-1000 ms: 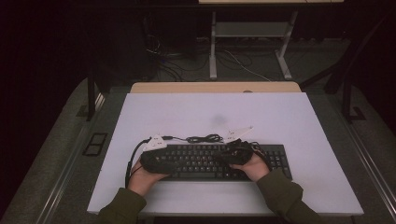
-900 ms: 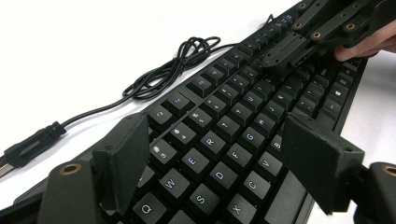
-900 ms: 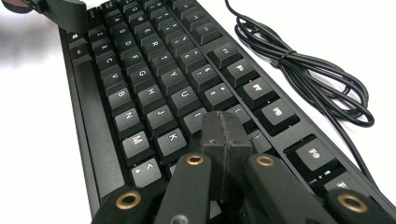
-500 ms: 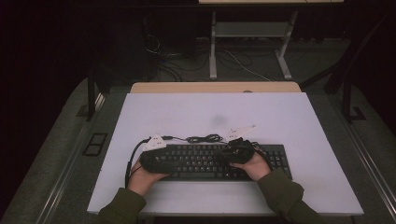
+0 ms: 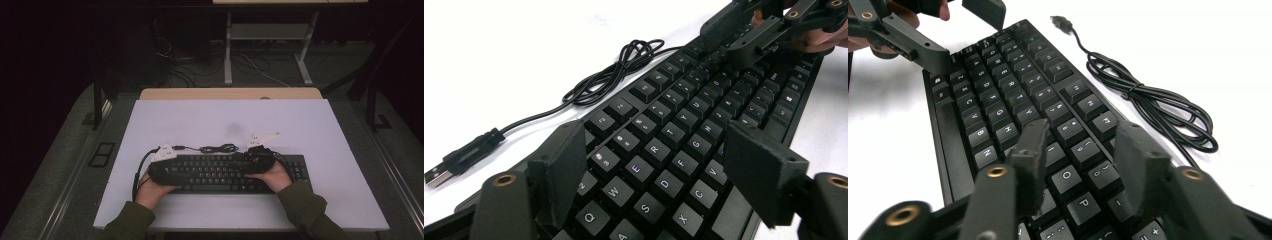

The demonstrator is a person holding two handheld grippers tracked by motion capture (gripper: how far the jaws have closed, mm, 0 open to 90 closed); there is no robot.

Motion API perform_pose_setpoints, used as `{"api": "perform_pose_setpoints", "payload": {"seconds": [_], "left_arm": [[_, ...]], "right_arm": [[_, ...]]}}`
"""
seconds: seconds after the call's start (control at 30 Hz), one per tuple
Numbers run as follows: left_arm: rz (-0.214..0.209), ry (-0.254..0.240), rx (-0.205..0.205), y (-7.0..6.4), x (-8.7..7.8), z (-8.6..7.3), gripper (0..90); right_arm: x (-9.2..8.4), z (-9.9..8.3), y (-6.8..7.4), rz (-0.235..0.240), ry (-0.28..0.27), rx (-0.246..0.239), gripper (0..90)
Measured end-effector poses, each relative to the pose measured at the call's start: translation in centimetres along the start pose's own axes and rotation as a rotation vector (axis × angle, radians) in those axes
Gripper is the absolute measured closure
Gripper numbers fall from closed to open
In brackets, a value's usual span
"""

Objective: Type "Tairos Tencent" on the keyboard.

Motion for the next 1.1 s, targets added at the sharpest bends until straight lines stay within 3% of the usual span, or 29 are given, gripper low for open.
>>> {"api": "perform_pose_setpoints", "payload": {"seconds": [0.33,0.73,1.1], "left_arm": [[-0.003,0.017,0.013,0.3,-0.7,-0.3,38.4],[-0.025,0.034,0.016,0.2,-1.1,-0.5,58.5],[-0.041,0.07,0.01,0.3,-1.4,-1.0,86.7]], "right_arm": [[0.0,0.2,-0.5,-0.032,-0.027,0.007,36.6],[-0.1,0.3,-0.9,-0.049,-0.044,0.013,32.7],[0.0,0.2,-0.9,-0.056,-0.046,0.007,32.0]]}}
Point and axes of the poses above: each handheld gripper's, and its own axes: x roughly forward along the jaws, z roughly out of its top, y roughly to its left, the point moved 10 cm from there along x, roughly forward along the jaws, and after that the axes turned 10 degrees about -y, right-handed, at the moved point
